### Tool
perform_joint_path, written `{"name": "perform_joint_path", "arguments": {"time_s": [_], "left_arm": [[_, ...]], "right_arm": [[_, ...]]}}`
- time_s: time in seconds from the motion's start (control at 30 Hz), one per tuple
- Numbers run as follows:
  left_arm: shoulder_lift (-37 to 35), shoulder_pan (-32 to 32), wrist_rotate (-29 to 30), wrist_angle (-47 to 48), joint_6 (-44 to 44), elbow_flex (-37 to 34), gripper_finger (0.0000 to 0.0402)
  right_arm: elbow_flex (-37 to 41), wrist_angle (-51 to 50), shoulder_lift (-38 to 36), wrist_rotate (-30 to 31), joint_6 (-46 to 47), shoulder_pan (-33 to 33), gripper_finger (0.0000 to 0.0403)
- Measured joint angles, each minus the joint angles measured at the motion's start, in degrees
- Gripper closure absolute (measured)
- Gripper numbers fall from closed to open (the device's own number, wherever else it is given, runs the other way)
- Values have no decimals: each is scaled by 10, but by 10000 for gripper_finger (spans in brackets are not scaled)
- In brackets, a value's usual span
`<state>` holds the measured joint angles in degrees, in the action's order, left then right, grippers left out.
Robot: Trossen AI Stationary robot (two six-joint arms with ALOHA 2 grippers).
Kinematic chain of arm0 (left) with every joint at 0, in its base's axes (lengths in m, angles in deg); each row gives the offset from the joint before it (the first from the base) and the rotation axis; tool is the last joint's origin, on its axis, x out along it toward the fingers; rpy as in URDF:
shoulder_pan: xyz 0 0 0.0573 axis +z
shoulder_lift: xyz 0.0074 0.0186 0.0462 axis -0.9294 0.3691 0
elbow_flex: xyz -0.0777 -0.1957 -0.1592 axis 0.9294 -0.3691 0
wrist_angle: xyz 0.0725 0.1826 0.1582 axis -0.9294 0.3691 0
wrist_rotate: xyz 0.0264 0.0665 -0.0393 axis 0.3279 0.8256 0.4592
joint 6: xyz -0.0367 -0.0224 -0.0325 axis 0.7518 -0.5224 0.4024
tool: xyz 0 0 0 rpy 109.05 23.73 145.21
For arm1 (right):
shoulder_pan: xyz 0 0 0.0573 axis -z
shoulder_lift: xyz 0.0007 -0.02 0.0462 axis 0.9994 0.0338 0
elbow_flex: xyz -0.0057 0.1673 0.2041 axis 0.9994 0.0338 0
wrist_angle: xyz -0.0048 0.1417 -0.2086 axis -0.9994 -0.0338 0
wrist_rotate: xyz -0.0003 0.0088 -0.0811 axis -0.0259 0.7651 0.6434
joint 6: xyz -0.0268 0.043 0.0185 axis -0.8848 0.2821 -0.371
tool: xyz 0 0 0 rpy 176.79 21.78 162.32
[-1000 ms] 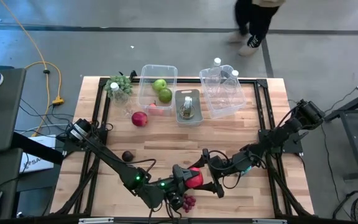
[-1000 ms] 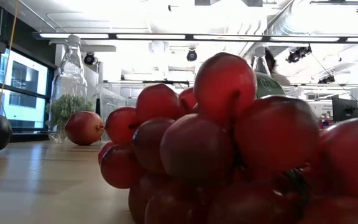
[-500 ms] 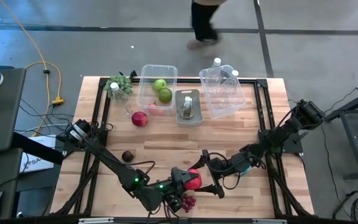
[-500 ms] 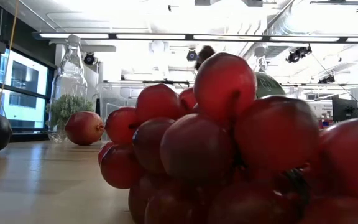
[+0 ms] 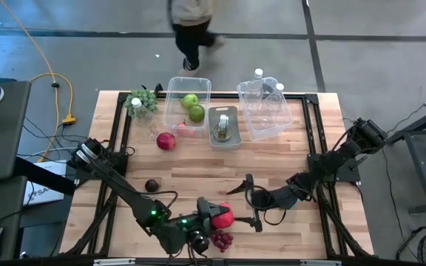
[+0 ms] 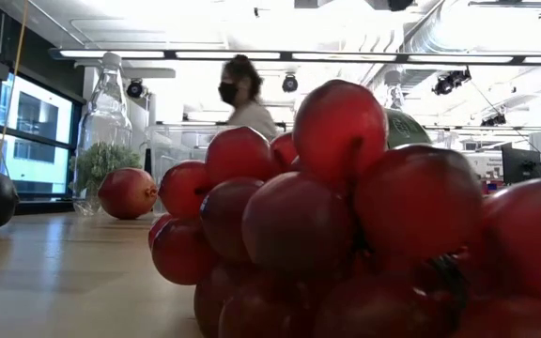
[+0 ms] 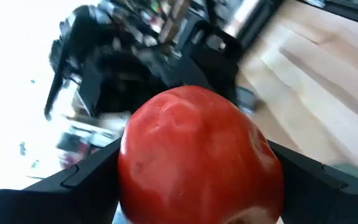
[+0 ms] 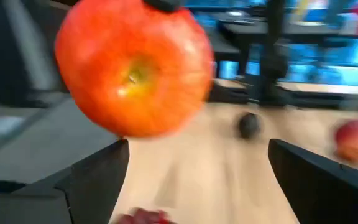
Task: Pick & Place Food Item
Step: Put the red apple into the left transparent bin
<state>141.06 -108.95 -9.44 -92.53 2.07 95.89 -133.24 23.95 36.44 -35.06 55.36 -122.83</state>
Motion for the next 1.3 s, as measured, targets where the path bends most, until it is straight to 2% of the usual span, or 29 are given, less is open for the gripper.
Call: {"name": "perform_joint_path", "arguments": {"time_s": [0.1, 0.23, 0.3, 0.37, 0.47, 0.53, 0.7, 0.9, 1.07, 1.3], "left_arm": [[-29, 1, -15, 123, 112, 0, 80], [-83, 24, -104, 275, 279, 0, 80], [-113, 42, -144, 334, 345, 0, 80], [-137, 64, -156, 395, 400, 0, 80], [-168, 115, -170, 489, 428, 0, 80], [-189, 171, -191, 532, 449, 0, 80], [-213, 340, -301, 546, 486, 0, 80], [-205, 497, -342, 549, 504, 0, 80], [-187, 578, -355, 538, 506, -1, 73], [-152, 641, -355, 522, 534, -1, 55]], "right_arm": [[0, -35, -1, 111, 0, -29, 28], [0, -84, -1, 224, 30, -70, 32], [0, -109, -1, 249, 56, -85, 33], [0, -125, -1, 264, 81, -96, 33], [0, -140, -1, 274, 110, -109, 33], [0, -147, 0, 277, 127, -111, 33], [0, -147, 2, 254, 139, -109, 33], [0, -147, 2, 217, 139, -110, 33], [0, -150, 2, 218, 149, -110, 33], [0, -151, 2, 216, 154, -110, 33]]}}
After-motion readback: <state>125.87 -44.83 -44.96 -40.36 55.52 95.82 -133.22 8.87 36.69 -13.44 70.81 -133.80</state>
